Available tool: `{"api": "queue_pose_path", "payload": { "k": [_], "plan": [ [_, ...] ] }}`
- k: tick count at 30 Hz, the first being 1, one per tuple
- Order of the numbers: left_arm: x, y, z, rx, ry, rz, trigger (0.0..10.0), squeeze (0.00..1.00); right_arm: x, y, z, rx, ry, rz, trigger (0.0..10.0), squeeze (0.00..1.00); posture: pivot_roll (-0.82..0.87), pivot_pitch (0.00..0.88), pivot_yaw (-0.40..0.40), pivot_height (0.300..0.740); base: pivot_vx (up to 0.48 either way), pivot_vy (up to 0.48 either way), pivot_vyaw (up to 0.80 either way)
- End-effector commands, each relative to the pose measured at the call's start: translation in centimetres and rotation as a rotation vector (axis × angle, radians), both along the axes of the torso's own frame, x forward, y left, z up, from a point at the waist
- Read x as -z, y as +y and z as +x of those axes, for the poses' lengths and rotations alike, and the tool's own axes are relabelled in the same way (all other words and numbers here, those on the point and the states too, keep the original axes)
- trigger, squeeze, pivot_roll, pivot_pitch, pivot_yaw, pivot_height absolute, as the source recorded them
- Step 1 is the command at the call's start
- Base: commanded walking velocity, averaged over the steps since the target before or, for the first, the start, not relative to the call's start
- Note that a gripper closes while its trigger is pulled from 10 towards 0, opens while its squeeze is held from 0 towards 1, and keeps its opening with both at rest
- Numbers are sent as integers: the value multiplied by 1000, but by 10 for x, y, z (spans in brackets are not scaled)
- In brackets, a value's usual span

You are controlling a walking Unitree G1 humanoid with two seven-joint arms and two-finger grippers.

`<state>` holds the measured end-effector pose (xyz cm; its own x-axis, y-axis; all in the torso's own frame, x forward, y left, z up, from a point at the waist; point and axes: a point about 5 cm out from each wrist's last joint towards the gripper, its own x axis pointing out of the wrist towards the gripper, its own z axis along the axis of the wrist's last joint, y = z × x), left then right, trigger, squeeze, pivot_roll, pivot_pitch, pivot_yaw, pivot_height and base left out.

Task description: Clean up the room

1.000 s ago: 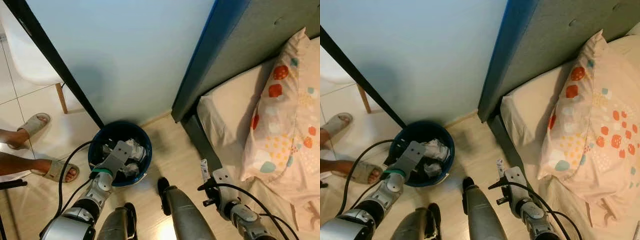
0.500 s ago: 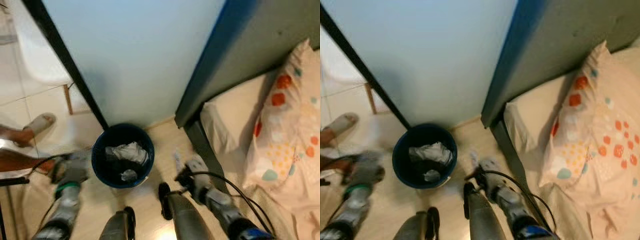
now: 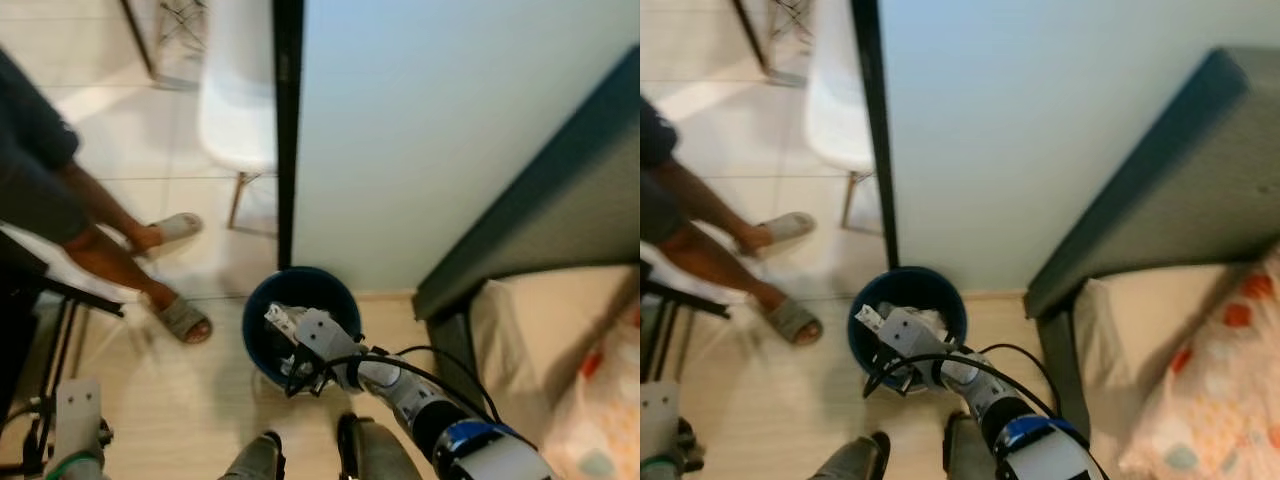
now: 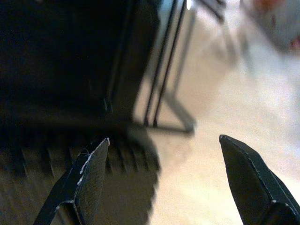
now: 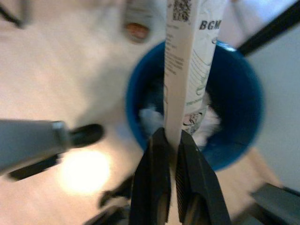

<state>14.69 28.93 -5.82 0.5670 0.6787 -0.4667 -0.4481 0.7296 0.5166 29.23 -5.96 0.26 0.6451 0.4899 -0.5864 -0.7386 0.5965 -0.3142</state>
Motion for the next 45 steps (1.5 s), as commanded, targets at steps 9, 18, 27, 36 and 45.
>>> {"api": "queue_pose_path", "payload": {
  "k": [9, 18, 27, 36, 45],
  "plan": [
    [22, -47, -25, 189, 45, -111, 10000, 0, 8, -24, 3, 223, 27, -75, 10000, 0, 104, 335, -20, 740, 0, 0, 0],
    [16, -53, -42, 268, -17, -65, 10000, 0, 14, -19, -4, 257, 103, -13, 10000, 0, 166, 485, 0, 735, 0, 0, 0],
    [2, -53, -49, 321, -81, -25, 10000, 0, 3, -4, 3, 263, 76, 60, 10000, 0, 187, 542, 13, 720, 0, 0, 0],
    [-4, -58, -51, 342, -98, -18, 10000, 0, -7, 0, 12, 303, 93, 169, 10000, 667, 202, 557, 10, 720, 0, 0, 0],
    [-11, -66, -57, 362, -84, -16, 10000, 0, -19, 4, 22, 333, 81, 249, 10000, 1000, 211, 567, 6, 720, 0, 0, 0]
  ]
}}
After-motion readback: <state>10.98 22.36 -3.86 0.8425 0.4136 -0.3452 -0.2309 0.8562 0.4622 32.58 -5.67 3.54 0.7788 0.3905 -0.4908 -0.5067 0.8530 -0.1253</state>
